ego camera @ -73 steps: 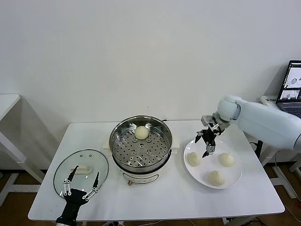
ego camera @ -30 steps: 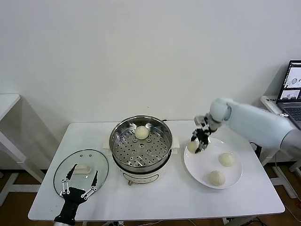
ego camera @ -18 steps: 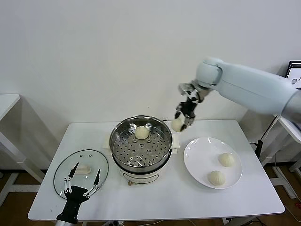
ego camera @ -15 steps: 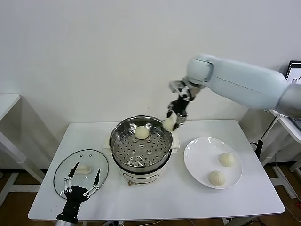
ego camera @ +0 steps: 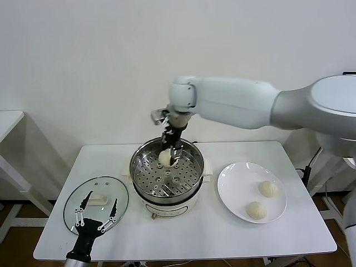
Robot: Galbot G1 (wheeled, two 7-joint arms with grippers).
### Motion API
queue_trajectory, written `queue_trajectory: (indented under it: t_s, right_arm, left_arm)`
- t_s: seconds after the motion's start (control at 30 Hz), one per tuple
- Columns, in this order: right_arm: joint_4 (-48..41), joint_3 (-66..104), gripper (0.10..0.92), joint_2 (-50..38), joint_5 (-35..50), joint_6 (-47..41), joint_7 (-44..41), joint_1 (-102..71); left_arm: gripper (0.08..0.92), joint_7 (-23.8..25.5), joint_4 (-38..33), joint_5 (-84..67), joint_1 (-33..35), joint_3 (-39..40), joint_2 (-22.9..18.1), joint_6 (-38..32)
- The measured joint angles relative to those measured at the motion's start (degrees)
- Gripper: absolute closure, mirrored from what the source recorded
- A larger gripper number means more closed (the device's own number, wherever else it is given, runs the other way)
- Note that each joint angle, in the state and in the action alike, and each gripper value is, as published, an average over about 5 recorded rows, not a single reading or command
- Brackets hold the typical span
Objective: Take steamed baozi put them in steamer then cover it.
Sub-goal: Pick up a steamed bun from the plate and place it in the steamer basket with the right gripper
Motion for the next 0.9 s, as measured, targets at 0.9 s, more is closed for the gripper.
queue_trajectory:
  t_s: [0.9]
  right_arm:
    - [-5.18,-1.51,0.244,8.32,-0.06,-1.04,4.69,-5.60]
  left_arm:
    - [0.177,-0.02,0.74,-0.06,-0.22,-0.30,-0.03,-0.62]
